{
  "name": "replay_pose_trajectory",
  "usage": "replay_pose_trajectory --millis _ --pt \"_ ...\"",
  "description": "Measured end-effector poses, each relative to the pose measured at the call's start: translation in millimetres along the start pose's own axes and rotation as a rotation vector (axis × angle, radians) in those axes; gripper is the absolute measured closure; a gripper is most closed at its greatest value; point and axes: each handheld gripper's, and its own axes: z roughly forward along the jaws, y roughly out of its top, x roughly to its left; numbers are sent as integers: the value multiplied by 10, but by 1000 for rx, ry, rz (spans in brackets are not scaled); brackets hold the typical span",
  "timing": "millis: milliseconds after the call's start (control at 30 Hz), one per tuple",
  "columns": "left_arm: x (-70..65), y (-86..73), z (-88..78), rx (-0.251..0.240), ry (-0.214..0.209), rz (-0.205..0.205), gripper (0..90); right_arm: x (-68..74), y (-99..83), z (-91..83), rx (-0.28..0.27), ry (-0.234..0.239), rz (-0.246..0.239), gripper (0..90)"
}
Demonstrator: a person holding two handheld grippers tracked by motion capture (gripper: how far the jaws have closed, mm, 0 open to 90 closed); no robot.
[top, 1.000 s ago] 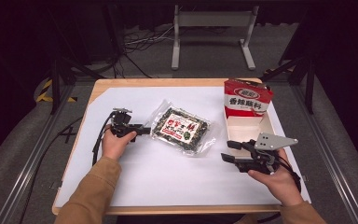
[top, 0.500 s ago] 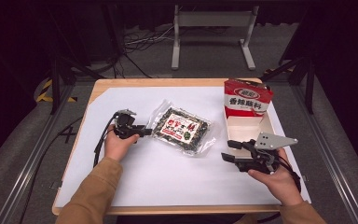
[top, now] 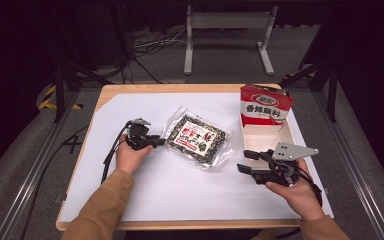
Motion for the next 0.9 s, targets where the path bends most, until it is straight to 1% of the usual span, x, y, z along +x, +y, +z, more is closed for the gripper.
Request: replay_pose_trajectory --millis 33,233,267,300,333,367,533,567,600,633,667,700,767,800,900 --pt "-11 -2 5 -2 3 -1 770 0 1 0 -1 0 -1 465" --pt "-28 4 8 -2 14 17 792 -3 -1 -5 -2 1 0 463" --pt "-33 4 8 -5 19 22 814 -7 -2 -8 -1 -1 2 463" --pt "-55 8 6 -7 32 37 825 -8 -3 -8 -1 -2 2 463" --pt "-55 8 6 -7 32 37 847 -8 -3 -8 -1 -2 2 463" --pt "-79 18 -5 -12 46 49 887 -9 -5 -10 -2 -2 3 463" --pt "-75 22 -20 -29 57 58 900 -18 -8 -23 -7 -4 3 463" --pt "-69 26 -58 -37 85 63 900 -18 -8 -23 -7 -4 3 463" --pt "-48 26 -88 -40 73 50 900 -20 -8 -29 -7 -7 3 463" --pt "-29 25 -116 -54 68 38 900 -22 -10 -30 -8 -8 4 463" --pt "-29 25 -116 -54 68 38 900 -25 -11 -30 -8 -7 6 463" --pt "-23 27 -138 -57 55 26 900 -27 -13 -29 -8 -9 5 463" --pt "-32 32 -169 -70 48 27 900 -27 -13 -28 -7 -9 5 463" --pt "-42 44 -188 -74 52 45 900 -25 -13 -28 -7 -9 4 463" --pt "-77 72 -269 -100 37 51 900 -22 -5 -36 -12 -11 5 463"
